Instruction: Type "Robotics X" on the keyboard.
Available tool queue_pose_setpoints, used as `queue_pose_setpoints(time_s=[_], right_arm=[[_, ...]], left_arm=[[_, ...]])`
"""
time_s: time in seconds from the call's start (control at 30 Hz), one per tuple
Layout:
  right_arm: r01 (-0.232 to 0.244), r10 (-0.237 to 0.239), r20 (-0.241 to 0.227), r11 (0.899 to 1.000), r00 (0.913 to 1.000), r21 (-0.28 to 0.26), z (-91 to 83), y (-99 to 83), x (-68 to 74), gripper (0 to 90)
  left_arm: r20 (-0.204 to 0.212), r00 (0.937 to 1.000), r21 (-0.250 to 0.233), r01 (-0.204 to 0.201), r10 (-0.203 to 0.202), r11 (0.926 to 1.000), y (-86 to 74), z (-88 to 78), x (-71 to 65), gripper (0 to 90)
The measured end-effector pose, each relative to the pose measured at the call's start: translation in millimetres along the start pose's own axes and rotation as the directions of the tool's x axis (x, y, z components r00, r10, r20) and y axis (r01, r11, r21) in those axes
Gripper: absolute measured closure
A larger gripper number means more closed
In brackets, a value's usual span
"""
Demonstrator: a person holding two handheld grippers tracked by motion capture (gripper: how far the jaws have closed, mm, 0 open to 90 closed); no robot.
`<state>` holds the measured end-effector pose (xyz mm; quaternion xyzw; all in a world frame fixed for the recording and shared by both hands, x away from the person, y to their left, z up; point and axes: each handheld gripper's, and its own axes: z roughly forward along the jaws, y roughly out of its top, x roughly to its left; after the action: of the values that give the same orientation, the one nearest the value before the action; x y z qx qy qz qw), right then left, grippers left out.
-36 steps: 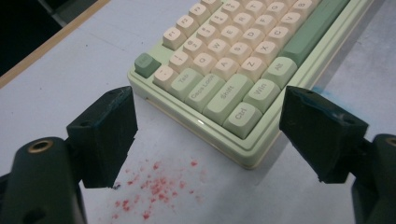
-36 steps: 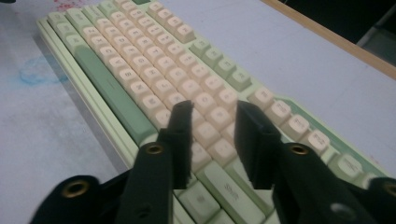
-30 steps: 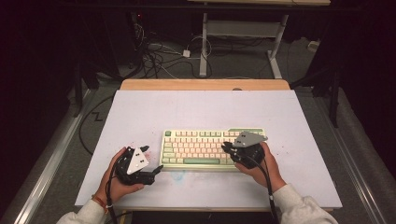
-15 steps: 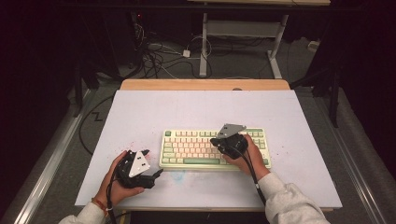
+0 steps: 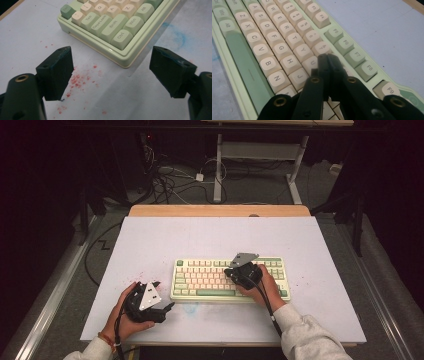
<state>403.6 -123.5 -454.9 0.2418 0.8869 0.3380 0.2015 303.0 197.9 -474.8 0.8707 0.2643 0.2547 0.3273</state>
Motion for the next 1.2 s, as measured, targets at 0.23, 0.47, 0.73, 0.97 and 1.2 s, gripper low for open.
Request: queue_pose_setpoints(time_s=[0.23, 0.47, 0.73, 0.97, 1.2], right_arm=[[0.011, -0.011, 0.005, 1.000, 0.9999, 0.010, 1.0, -0.7, 4.2, 90.0], [0.017, -0.018, 0.011, 1.000, 0.9998, 0.005, -1.2, -1.1, 6.5, 90.0], [0.010, -0.010, 0.007, 0.999, 0.9999, -0.049, -18.3, 1.6, 4.3, 90.0], [-0.002, 0.003, 0.017, 0.997, 0.9999, -0.072, -26.5, -1.4, 2.1, 89.3], [-0.021, 0.024, 0.026, 0.993, 0.9994, -0.118, -35.4, -6.4, 0.3, 78.3]], left_arm=[[0.001, 1.0000, -0.002, 0.002, -0.002, 1.0000, -0.2, -1.1, 0.6, 18.7], [0.002, 1.0000, -0.007, 0.002, -0.002, 1.0000, 0.1, -2.1, 0.5, 18.7], [0.000, 1.0000, -0.002, 0.002, -0.002, 1.0000, 0.4, -2.3, 0.5, 18.8], [-0.001, 0.9997, -0.019, 0.026, -0.026, 0.9995, 0.0, -4.1, 3.1, 21.9], [-0.003, 0.9996, -0.009, 0.028, -0.028, 0.9996, -1.1, -4.0, 4.8, 22.2]])
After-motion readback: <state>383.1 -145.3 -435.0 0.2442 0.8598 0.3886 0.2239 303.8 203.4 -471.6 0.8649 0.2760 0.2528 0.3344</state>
